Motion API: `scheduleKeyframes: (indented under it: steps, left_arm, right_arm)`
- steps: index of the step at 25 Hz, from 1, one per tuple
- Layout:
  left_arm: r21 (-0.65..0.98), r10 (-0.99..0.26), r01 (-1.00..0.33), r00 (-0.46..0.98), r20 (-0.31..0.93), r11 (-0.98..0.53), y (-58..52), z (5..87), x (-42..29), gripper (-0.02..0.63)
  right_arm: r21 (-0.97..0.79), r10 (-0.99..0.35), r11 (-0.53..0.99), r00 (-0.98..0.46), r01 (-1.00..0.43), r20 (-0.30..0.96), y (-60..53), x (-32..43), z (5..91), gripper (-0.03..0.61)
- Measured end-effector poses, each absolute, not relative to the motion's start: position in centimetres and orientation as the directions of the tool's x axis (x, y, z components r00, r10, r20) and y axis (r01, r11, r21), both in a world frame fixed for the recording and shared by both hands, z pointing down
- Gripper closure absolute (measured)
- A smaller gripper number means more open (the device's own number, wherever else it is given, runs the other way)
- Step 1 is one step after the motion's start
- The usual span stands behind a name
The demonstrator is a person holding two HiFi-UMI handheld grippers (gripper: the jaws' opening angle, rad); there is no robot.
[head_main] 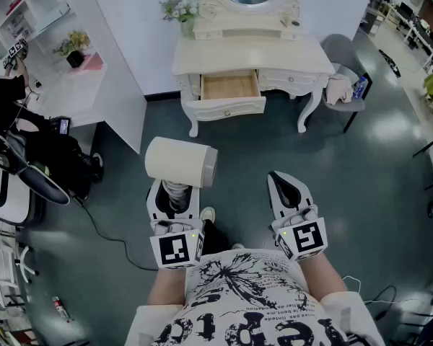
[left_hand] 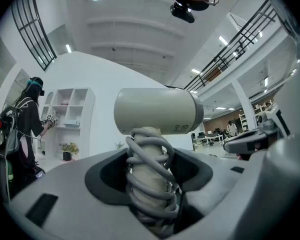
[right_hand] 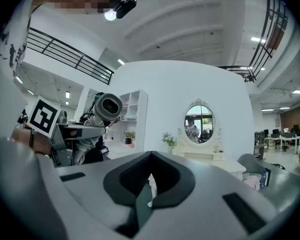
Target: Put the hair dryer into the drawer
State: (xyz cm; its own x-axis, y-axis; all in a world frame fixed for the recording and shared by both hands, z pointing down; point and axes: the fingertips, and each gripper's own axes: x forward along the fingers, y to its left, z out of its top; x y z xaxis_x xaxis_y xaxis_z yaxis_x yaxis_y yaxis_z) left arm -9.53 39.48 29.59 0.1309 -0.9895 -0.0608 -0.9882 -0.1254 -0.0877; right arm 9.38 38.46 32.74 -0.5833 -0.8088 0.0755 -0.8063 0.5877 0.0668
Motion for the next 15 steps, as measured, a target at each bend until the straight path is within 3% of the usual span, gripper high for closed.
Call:
scheduleKeyframes:
  steps: [15]
  left_arm:
    - [-0.07,-0.989,-0.989,0.134,-0.069,-0.129,39.59,29.35,-9.35,0.357]
  right_arm:
    - [0.047,-0.816,0.578,-0.575,-0.815,0.057,38.56,9.75,33.38,0.569]
